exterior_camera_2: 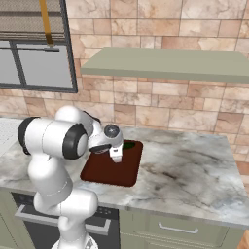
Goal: Place the two vegetables and bowl onto the tray for setting up a vegetable dip station.
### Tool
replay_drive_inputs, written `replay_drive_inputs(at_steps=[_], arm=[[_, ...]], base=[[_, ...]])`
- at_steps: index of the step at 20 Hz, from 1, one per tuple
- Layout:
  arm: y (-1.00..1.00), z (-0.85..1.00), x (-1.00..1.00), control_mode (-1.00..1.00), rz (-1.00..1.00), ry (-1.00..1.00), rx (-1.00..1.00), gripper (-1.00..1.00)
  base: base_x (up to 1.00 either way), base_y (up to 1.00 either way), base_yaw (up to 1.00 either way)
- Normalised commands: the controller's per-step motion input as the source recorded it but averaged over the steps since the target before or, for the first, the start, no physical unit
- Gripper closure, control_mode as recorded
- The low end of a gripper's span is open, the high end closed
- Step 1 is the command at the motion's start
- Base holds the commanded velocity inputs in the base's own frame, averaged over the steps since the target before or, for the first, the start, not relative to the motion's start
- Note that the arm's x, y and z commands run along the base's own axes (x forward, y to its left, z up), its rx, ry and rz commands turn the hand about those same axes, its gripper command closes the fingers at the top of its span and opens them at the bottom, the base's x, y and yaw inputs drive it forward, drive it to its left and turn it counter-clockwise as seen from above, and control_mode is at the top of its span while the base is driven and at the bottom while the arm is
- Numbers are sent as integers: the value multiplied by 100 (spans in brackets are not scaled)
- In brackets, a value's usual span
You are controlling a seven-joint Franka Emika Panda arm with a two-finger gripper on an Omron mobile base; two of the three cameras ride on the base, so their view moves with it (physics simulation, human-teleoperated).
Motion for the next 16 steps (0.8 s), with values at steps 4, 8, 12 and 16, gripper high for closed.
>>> replay_drive_inputs(at_steps=[4,8,12,16], arm=[[0,0,1,-100,0,0,0,100],[0,0,7,-100,0,-4,0,100],[0,0,9,-100,0,-3,0,100],[0,-1,8,-100,0,0,1,100]], base=[[0,0,0],[0,0,0],[0,0,0],[0,0,0]])
